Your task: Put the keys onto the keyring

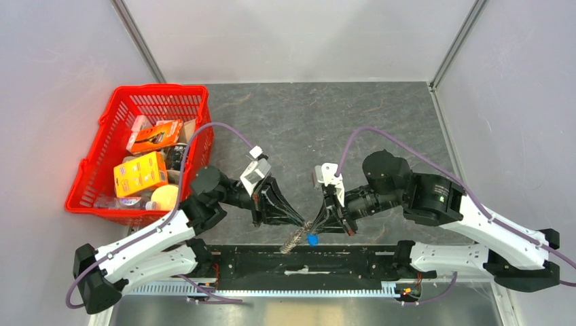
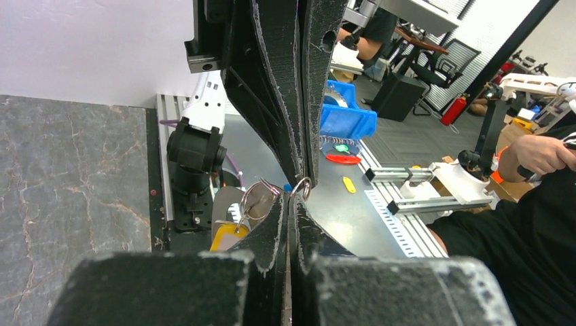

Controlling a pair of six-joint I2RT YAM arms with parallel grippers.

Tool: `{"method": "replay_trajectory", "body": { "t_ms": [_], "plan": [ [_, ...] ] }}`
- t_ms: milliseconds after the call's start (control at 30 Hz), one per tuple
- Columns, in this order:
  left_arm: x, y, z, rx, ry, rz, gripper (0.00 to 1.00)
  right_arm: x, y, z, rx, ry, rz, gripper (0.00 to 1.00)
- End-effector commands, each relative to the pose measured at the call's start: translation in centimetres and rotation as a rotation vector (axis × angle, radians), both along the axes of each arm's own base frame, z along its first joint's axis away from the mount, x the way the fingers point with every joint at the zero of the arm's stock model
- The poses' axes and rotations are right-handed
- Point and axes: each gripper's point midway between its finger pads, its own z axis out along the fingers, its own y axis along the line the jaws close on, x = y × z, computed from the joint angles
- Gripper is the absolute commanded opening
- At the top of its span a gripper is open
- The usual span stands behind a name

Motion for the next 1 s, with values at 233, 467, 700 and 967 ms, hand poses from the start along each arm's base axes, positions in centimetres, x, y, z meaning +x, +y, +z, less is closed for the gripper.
{"method": "replay_trajectory", "body": {
  "t_ms": [233, 467, 700, 967],
  "plan": [
    [0.8, 0.6, 3.8, -0.152, -0.018, 0.098, 0.02, 0.4, -0.8, -1.2, -0.034, -0.009, -0.075, 0.38],
    [0.7, 0.9, 3.7, -0.157, -0.026, 0.109, 0.02, 1.1, -1.5, 1.9, 0.042, -0.009, -0.168, 0.53],
    [0.6, 1.1, 3.9, -0.172, -0.033, 0.111, 0.02, 3.0, -1.3, 3.3, 0.053, 0.014, -0.306, 0.54],
    [0.3, 1.4, 4.0, -0.181, -0.039, 0.109, 0.02, 3.8, -0.4, 5.2, 0.101, 0.024, -0.343, 0.50]
  ]
}}
